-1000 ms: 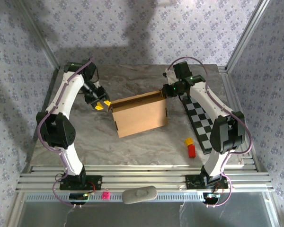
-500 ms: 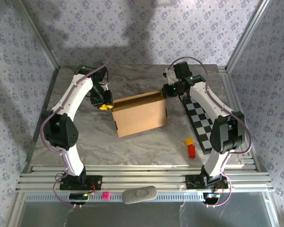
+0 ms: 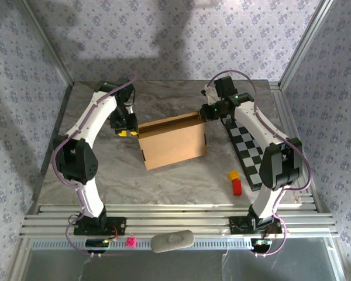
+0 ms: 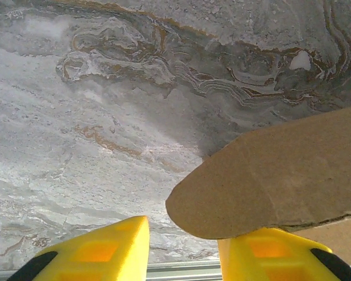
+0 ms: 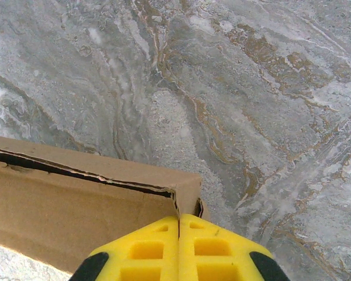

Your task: Fold the paper box

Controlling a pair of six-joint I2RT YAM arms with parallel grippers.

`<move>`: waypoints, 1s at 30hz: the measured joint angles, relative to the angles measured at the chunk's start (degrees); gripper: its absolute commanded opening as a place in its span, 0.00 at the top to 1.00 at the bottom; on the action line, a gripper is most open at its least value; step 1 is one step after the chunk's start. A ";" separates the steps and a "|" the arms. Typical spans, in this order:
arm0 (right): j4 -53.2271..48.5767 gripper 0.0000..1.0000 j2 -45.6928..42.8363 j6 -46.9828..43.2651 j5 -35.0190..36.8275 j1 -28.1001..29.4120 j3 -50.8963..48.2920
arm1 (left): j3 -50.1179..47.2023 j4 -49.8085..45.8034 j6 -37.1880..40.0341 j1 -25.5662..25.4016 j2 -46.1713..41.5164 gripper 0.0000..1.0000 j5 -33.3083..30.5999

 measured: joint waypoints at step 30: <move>0.63 1.00 -0.13 0.00 0.11 -0.04 -0.22 | 15.89 -7.82 -5.64 0.72 6.84 1.00 7.21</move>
